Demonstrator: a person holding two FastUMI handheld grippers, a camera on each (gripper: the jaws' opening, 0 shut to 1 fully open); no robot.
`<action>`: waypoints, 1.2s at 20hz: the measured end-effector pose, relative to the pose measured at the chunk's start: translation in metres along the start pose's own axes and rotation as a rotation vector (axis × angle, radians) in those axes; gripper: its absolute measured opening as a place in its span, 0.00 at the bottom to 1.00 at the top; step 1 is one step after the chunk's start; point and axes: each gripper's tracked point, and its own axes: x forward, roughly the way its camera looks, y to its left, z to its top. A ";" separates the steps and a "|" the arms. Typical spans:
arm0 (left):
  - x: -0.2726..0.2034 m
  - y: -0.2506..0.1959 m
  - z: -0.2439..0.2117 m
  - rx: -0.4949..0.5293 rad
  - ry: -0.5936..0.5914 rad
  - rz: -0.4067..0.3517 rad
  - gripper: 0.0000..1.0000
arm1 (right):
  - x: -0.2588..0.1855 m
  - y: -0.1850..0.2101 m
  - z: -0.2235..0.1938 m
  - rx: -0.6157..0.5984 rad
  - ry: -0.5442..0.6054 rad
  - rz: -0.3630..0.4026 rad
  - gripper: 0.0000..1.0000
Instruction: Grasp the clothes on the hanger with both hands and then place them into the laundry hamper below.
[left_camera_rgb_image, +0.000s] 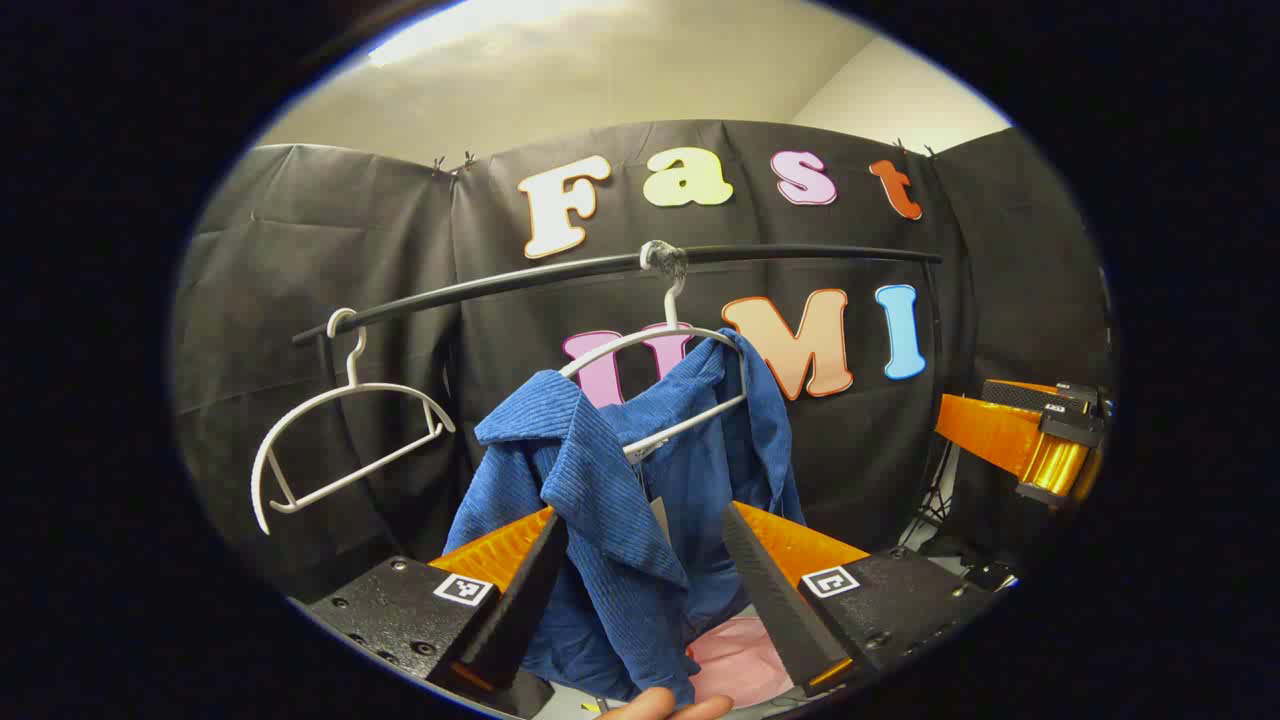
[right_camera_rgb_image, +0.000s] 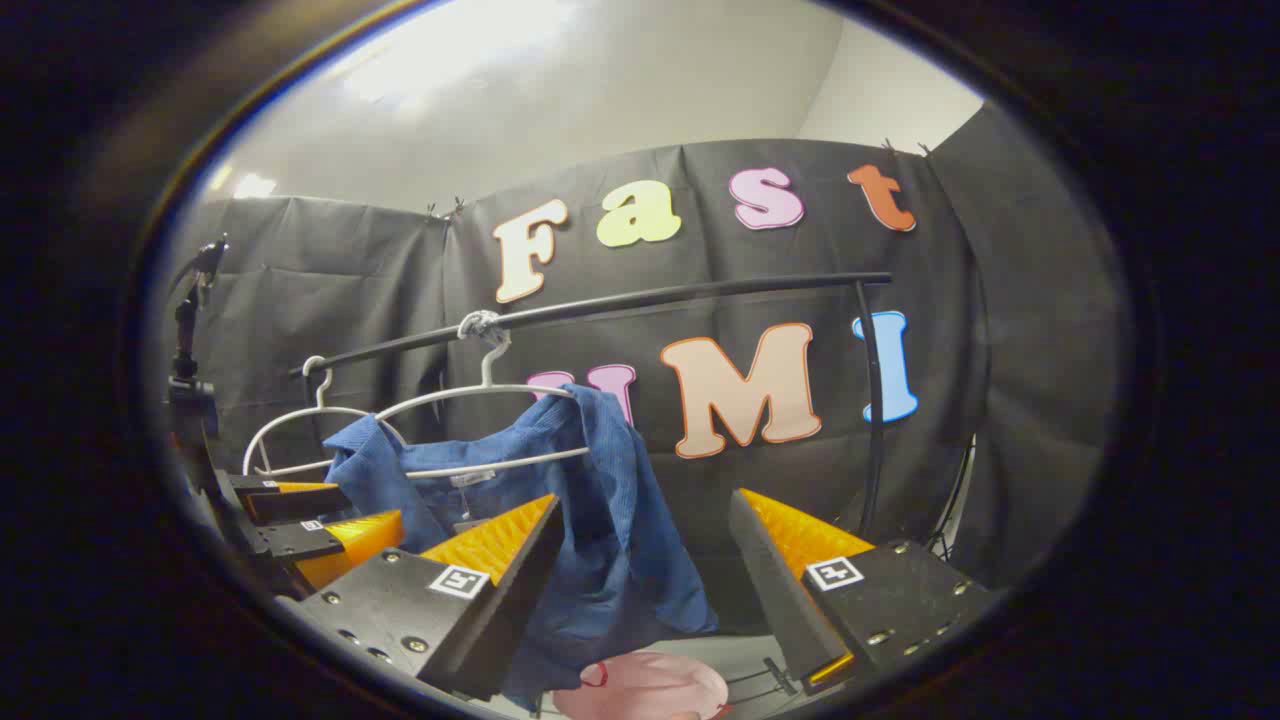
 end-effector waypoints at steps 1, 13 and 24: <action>-0.001 0.000 0.001 -0.004 -0.003 0.001 1.00 | 0.000 -0.002 -0.002 -0.008 0.006 0.001 0.99; -0.024 -0.002 -0.013 -0.008 0.024 0.046 1.00 | -0.001 0.008 -0.012 -0.041 0.025 0.055 0.99; -0.001 0.008 -0.015 -0.006 0.017 0.150 0.99 | 0.013 0.015 -0.015 -0.029 0.028 0.116 0.99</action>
